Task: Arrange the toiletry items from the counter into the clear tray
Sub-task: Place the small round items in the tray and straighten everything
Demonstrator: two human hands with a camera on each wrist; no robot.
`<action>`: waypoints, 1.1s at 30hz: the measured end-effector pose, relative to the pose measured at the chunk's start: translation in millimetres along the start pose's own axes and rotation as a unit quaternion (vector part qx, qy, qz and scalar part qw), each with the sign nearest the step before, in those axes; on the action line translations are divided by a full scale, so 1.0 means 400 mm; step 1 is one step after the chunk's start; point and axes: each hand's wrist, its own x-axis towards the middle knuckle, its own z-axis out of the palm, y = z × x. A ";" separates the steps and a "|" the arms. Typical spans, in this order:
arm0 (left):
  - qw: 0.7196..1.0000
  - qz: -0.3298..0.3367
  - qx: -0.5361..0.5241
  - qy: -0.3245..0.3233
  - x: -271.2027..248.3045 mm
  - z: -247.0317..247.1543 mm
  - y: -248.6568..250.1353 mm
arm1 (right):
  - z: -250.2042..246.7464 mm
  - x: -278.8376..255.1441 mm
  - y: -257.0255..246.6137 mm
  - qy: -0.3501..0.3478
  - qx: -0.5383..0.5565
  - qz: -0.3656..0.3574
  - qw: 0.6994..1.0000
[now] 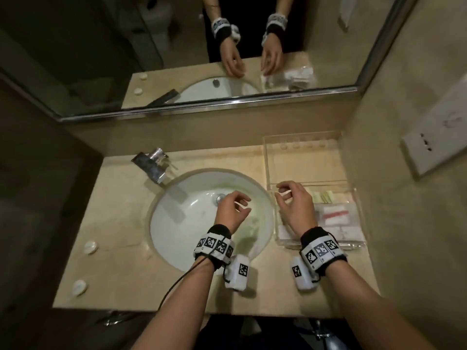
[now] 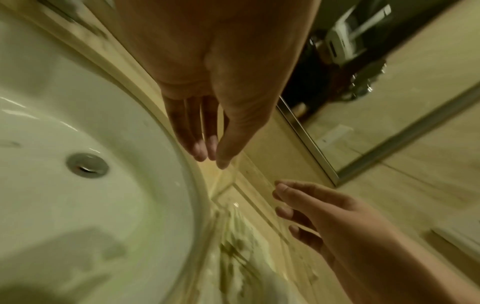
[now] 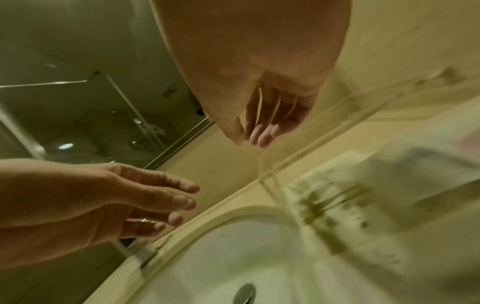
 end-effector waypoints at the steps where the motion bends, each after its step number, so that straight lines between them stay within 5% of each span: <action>1: 1.000 -0.015 -0.012 0.023 -0.016 -0.033 -0.022 | 0.031 -0.001 -0.023 -0.018 0.008 -0.012 1.000; 11: 0.972 -0.134 -0.078 0.174 -0.213 -0.343 -0.282 | 0.332 -0.086 -0.250 -0.185 0.046 -0.088 0.978; 21: 0.912 -0.236 -0.145 0.301 -0.430 -0.614 -0.616 | 0.697 -0.228 -0.507 -0.318 0.015 -0.156 0.935; 28: 0.885 -0.281 -0.091 0.359 -0.485 -0.728 -0.795 | 0.948 -0.270 -0.637 -0.374 -0.048 -0.187 0.907; 33: 0.901 -0.256 -0.057 0.347 -0.474 -0.769 -0.829 | 1.069 -0.268 -0.686 -0.411 -0.129 -0.195 0.881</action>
